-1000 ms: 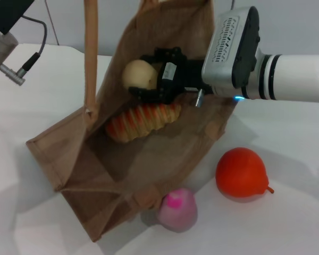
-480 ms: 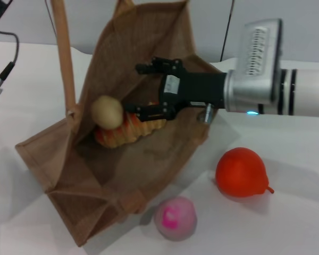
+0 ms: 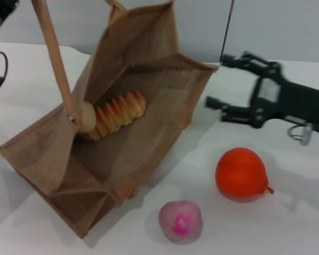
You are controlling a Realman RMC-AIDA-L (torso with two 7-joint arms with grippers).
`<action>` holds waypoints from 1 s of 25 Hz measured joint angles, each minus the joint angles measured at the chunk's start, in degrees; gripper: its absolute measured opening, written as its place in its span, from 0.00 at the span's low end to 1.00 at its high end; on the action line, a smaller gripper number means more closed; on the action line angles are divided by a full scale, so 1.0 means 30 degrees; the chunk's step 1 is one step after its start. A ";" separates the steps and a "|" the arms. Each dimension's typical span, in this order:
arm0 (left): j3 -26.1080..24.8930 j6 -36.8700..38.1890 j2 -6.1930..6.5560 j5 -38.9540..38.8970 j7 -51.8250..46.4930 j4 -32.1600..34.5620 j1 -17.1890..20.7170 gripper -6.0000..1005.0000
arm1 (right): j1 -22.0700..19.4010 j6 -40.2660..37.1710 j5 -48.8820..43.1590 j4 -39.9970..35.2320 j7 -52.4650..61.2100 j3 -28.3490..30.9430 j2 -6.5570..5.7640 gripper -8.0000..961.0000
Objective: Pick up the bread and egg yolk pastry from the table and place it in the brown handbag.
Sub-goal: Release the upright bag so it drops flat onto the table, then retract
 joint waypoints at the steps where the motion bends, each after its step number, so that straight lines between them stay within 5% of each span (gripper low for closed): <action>1: 0.0062 0.0265 -0.0006 0.0201 0.0310 0.0000 0.0031 0.21 | -0.0404 -0.0438 -0.0003 -0.0202 -0.0040 0.0674 -0.0025 0.92; 19: 0.0140 0.2928 -0.0105 0.5071 1.0703 -0.2898 -0.0333 0.22 | -0.1860 -0.1530 -0.0002 -0.0634 -0.0063 0.6150 -0.0162 0.92; 25: -0.0931 0.0543 -0.0154 0.4621 1.2758 -0.3827 0.0233 0.47 | -0.2731 -0.1722 0.0000 -0.0901 -0.0283 0.9744 -0.0104 0.92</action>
